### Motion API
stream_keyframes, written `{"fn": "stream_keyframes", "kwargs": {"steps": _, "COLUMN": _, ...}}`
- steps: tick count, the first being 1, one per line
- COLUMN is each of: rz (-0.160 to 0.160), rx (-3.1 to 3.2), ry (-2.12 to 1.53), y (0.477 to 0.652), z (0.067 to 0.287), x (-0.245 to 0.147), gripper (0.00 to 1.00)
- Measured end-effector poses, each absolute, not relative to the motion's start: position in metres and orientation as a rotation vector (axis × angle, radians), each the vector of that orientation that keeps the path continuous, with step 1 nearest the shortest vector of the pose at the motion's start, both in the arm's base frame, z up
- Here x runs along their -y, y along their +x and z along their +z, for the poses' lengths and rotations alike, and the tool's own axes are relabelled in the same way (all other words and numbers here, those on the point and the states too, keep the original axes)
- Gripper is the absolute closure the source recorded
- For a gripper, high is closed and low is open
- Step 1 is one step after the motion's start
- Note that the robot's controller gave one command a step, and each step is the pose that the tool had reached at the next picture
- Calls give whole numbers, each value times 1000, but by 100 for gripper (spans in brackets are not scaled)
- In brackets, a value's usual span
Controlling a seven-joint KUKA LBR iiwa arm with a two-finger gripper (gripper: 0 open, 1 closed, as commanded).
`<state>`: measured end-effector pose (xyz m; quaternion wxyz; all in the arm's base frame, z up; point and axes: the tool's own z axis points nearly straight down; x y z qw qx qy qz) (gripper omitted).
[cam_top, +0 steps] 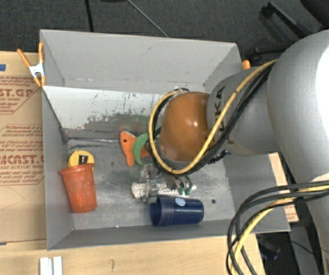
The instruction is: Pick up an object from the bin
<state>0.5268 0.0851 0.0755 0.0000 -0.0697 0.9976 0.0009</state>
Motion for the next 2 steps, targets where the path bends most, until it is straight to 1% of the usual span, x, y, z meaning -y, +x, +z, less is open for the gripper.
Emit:
{"fn": "stream_keyframes", "kwargs": {"steps": 1, "rz": 3, "rx": -3134, "ry": -218, "y": 527, "z": 76, "x": -85, "gripper": 100}}
{"fn": "stream_keyframes", "kwargs": {"steps": 2, "rz": 0, "rx": -3133, "ry": -228, "y": 556, "z": 276, "x": -77, "gripper": 100}}
